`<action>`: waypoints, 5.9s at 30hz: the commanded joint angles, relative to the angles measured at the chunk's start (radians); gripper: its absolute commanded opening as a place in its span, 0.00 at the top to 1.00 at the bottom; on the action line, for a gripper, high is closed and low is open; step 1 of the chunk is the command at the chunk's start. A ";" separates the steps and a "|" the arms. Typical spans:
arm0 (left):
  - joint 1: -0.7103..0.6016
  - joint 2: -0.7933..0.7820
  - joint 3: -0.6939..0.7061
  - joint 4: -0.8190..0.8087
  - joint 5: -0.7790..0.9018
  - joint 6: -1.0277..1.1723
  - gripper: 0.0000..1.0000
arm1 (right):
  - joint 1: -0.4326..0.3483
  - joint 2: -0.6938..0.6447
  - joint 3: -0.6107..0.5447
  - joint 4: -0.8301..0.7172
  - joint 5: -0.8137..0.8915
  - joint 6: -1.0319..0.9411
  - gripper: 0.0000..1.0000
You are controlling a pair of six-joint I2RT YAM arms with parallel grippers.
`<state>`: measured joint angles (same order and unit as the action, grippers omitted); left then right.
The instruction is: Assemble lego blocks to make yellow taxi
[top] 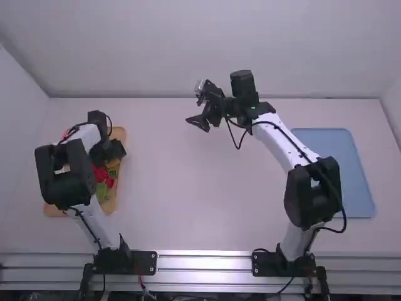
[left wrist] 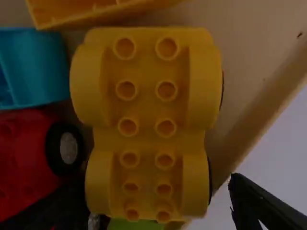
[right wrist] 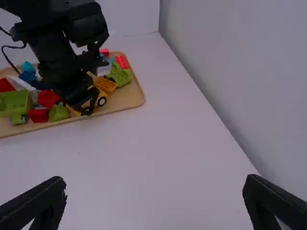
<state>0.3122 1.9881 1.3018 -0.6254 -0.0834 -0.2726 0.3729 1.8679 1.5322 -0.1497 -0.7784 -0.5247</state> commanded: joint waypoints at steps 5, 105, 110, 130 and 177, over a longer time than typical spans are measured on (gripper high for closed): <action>0.016 0.008 -0.016 0.032 -0.041 -0.050 0.28 | -0.005 0.011 0.032 -0.010 -0.006 -0.005 0.01; -0.892 -0.271 -0.265 0.263 0.169 1.011 0.01 | -0.262 0.008 0.032 0.014 -0.611 0.117 0.01; -0.809 -0.422 -0.230 0.197 0.107 0.826 0.01 | -0.257 0.008 0.032 0.014 -0.578 0.116 0.01; -0.416 -0.947 -0.223 -0.056 -0.471 -0.259 0.01 | -0.096 0.008 0.033 0.125 -0.291 0.079 0.01; 0.459 -0.161 0.255 -0.325 -0.003 0.116 0.01 | -0.064 0.008 0.034 -0.041 -0.369 -0.030 0.01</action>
<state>0.7555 1.7901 1.5326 -0.9672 -0.0818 -0.2661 0.3008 1.8683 1.5345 -0.2092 -1.1519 -0.5896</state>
